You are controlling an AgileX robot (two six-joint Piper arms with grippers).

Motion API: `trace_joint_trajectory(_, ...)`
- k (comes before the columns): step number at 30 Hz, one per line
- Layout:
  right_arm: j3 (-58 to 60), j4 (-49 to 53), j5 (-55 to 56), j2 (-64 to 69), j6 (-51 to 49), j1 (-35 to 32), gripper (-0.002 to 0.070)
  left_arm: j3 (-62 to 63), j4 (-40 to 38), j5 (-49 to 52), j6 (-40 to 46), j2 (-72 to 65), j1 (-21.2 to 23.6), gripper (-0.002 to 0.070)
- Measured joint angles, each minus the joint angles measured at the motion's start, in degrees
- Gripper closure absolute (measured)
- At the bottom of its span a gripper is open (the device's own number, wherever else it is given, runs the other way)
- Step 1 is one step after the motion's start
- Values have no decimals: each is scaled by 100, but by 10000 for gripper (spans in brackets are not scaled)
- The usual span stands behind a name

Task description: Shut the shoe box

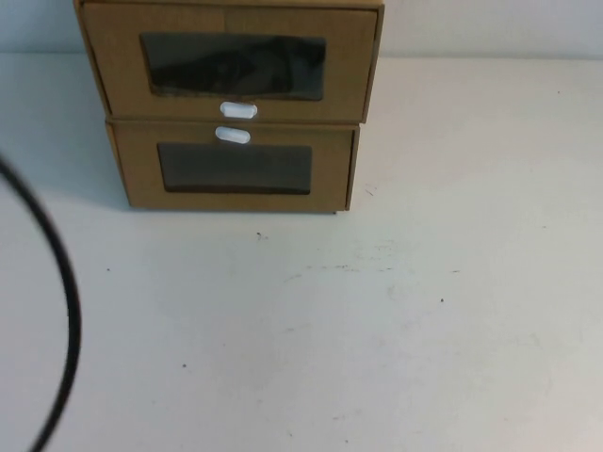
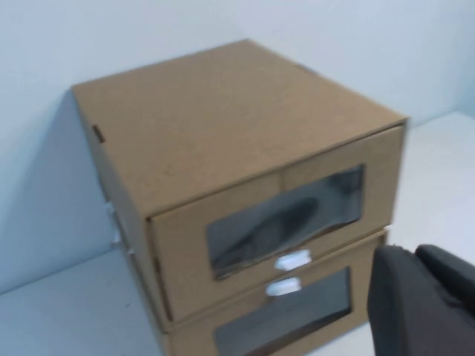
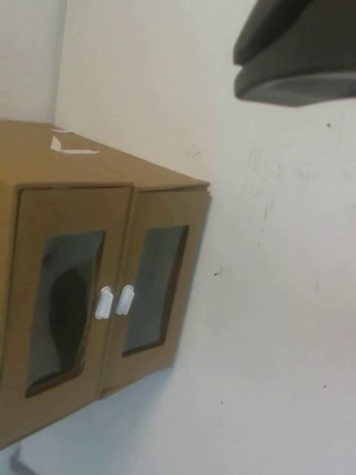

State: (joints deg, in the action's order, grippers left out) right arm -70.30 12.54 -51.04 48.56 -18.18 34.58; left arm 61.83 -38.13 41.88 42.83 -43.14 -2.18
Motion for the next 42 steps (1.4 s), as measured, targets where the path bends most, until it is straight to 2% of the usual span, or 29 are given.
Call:
trace_joint_trajectory(6,2039,235,789,-1928,-600,0,689,-1956,-845,-624,686,1832,0,680)
trace_joint_trajectory(15,4257,645,2075,-4172,-881,0,689,-4159,-1099,-1471,1110,4330,0,680)
trace_joint_trajectory(21,5259,829,3530,-4813,-895,0,689,-5101,-1538,-1816,1158,4291,0,680)
trace_joint_trajectory(30,5760,852,3967,-4699,-904,-12,689,-6263,-1968,-3806,1297,4239,0,680)
trace_joint_trajectory(42,5811,863,4038,-4668,-917,-12,689,-6337,-1968,-3387,1297,4229,0,680)
